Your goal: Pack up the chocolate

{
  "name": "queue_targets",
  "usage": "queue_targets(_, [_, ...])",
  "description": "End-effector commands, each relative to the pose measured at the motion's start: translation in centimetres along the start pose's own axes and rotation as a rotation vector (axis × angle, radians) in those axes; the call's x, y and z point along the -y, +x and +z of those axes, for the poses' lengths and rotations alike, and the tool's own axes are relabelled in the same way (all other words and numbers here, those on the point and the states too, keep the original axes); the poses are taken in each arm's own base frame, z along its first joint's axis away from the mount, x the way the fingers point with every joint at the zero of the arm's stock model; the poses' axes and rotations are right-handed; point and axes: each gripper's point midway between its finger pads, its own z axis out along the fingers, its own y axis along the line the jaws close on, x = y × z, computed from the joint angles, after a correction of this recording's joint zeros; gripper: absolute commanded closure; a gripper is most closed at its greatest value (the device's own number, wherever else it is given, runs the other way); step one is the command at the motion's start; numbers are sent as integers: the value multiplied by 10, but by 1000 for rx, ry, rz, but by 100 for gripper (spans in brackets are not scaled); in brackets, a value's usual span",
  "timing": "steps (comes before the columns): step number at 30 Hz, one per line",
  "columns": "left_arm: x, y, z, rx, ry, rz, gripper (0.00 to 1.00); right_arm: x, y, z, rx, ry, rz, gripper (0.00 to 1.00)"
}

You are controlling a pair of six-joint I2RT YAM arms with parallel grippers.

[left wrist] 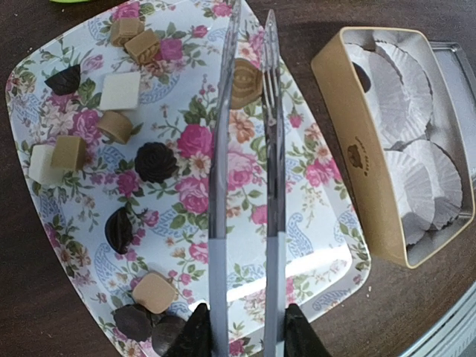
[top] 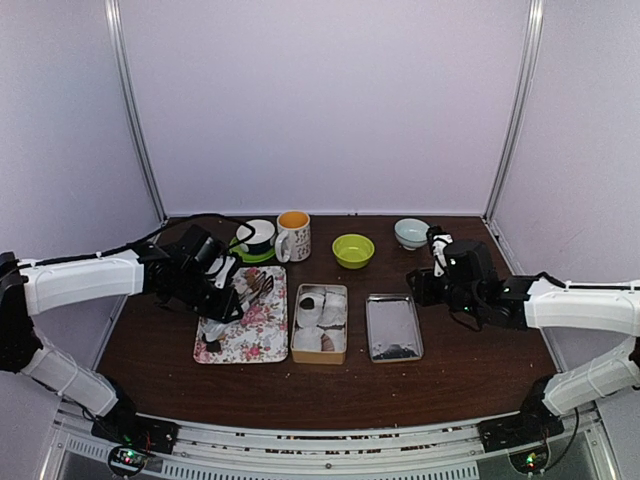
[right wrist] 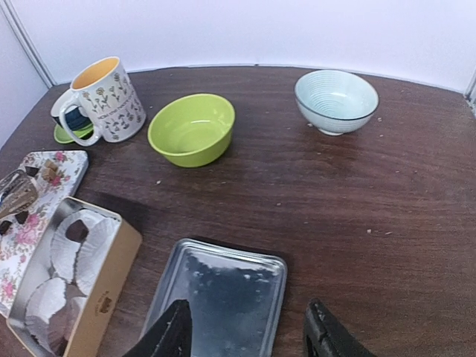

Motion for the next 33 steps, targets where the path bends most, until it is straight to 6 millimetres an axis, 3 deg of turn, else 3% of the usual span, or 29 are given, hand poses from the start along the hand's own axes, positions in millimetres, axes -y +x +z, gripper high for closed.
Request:
queue_targets(1, [19, -4, -17, 45, 100, 37, 72, 29, -12, -12, 82, 55, -42, 48])
queue_targets(16, [75, -15, -56, 161, 345, 114, 72, 97, -34, -50, 290, 218, -72, 36])
queue_targets(23, [95, -8, -61, 145, 414, 139, 72, 131, -40, -53, 306, 303, -71, 34])
queue_targets(30, [114, -9, -64, 153, 481, 151, 72, 142, -54, -58, 405, 363, -113, 35])
queue_targets(33, [122, -11, -65, 151, 505, 158, 72, 159, -59, -63, 446, 436, -91, 35])
